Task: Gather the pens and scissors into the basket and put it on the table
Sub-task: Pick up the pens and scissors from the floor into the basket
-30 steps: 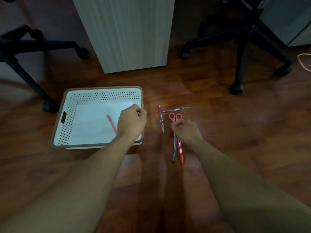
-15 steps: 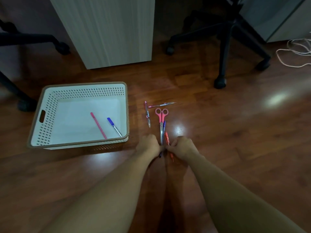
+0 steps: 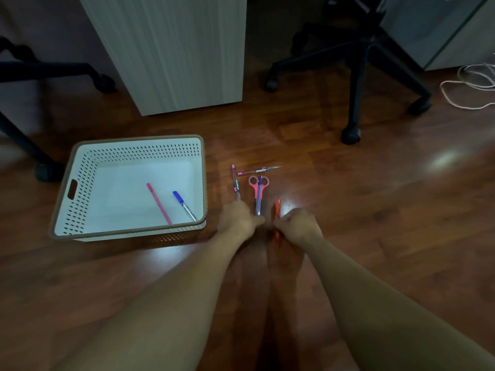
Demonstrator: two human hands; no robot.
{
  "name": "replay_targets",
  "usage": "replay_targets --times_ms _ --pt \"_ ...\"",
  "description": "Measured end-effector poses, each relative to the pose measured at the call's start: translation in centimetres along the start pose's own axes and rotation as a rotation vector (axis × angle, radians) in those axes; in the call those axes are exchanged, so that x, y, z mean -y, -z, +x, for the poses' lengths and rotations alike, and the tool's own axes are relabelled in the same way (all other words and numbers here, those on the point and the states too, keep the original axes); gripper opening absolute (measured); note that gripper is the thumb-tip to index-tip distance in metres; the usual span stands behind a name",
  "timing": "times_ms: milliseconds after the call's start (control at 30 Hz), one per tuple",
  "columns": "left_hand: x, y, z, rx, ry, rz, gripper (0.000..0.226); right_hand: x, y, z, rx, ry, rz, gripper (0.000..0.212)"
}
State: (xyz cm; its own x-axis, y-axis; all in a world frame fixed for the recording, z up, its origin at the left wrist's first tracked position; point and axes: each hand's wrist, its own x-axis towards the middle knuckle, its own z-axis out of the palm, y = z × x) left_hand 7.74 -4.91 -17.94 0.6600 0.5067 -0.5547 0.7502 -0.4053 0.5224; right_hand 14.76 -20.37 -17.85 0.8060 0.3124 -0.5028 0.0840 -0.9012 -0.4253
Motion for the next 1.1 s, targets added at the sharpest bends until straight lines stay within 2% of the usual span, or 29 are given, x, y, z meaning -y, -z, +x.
replay_targets --times_ms 167,233,333,533,633,800,900,1000,1100 --pt "-1.2 6.6 0.9 -0.217 -0.028 -0.237 0.027 5.4 1.6 1.3 -0.07 0.067 0.25 0.036" --pt "-0.7 9.2 1.4 -0.316 -0.008 -0.264 0.021 8.2 1.6 1.7 -0.099 0.109 0.315 0.031" --pt "1.4 12.3 2.1 -0.406 0.076 -0.2 0.026 12.6 0.6 1.5 -0.099 0.208 0.327 0.028" --pt "7.9 13.2 2.3 -0.366 0.319 -0.035 0.042 17.0 -2.4 -0.4 0.004 0.319 0.268 0.019" --pt "9.3 12.8 1.9 -0.342 0.348 -0.047 0.037 17.3 -3.4 -0.8 0.027 0.339 0.275 0.021" --pt "8.3 13.0 2.0 -0.306 0.344 -0.045 0.046 16.1 -3.4 -0.1 -0.069 0.289 0.235 0.047" --pt "6.9 12.7 1.8 -0.454 0.263 -0.092 0.048 13.4 -2.8 0.7 -0.199 0.214 0.211 0.039" --pt "4.3 11.4 0.7 -0.607 -0.012 -0.131 0.029 9.5 -2.8 1.4 -0.248 0.143 0.115 0.029" --pt "1.5 9.6 0.1 -0.591 -0.293 -0.128 0.012 5.9 -3.4 2.1 -0.175 0.201 -0.149 0.038"
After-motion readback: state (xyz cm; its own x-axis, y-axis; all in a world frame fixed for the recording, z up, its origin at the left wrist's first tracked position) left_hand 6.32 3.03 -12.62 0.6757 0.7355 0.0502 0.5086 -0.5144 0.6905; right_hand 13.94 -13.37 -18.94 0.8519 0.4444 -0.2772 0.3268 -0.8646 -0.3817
